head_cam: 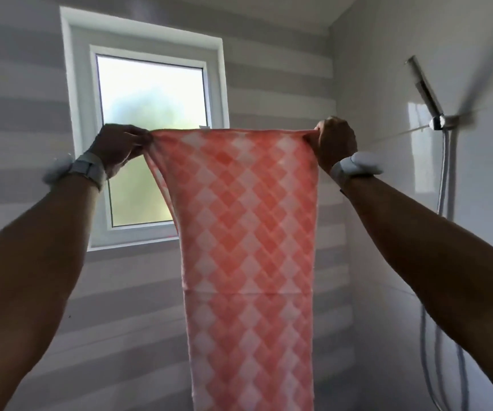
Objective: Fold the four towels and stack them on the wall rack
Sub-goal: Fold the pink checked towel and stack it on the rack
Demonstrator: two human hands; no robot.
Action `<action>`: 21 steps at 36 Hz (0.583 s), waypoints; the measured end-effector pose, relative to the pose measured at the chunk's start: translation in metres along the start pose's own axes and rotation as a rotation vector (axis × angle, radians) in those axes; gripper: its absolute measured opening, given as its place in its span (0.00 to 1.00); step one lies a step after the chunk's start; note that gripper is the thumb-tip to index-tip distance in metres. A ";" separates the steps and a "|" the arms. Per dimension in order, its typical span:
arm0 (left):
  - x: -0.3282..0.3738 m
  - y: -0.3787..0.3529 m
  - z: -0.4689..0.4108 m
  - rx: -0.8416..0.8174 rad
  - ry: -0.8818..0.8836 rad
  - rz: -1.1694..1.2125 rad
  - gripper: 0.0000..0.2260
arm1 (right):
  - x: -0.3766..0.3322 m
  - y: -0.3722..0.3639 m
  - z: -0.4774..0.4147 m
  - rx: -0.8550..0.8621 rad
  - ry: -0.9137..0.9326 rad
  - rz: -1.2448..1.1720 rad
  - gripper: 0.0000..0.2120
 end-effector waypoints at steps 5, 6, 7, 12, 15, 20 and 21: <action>-0.026 0.030 -0.002 -0.312 -0.090 -0.495 0.05 | -0.016 -0.038 0.013 -0.066 0.034 0.053 0.16; -0.033 0.033 -0.002 -0.394 -0.104 -0.638 0.05 | -0.019 -0.044 0.018 -0.087 0.047 0.060 0.16; -0.039 0.035 -0.002 -0.460 -0.112 -0.758 0.05 | -0.021 -0.051 0.024 -0.103 0.059 0.057 0.15; -0.067 0.043 0.011 -0.630 -0.050 -1.012 0.06 | -0.022 -0.085 0.057 -0.186 0.067 0.030 0.14; -0.087 0.053 0.018 -0.649 0.032 -0.994 0.07 | -0.022 -0.102 0.074 -0.253 0.052 0.037 0.15; -0.117 0.073 0.021 -0.642 0.157 -0.713 0.05 | -0.014 -0.124 0.087 -0.403 0.013 0.050 0.18; -0.120 0.076 0.022 -0.636 0.176 -0.651 0.05 | -0.011 -0.127 0.087 -0.431 0.004 0.050 0.18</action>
Point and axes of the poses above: each hand's wrist, its own z-axis away from the middle knuckle, its own y-axis out of the back of the hand, x = y × z, the point moved 4 cm from there along -z, towards the middle knuckle, and after that the axes turned 15 degrees about -y, right-handed, at the moved point
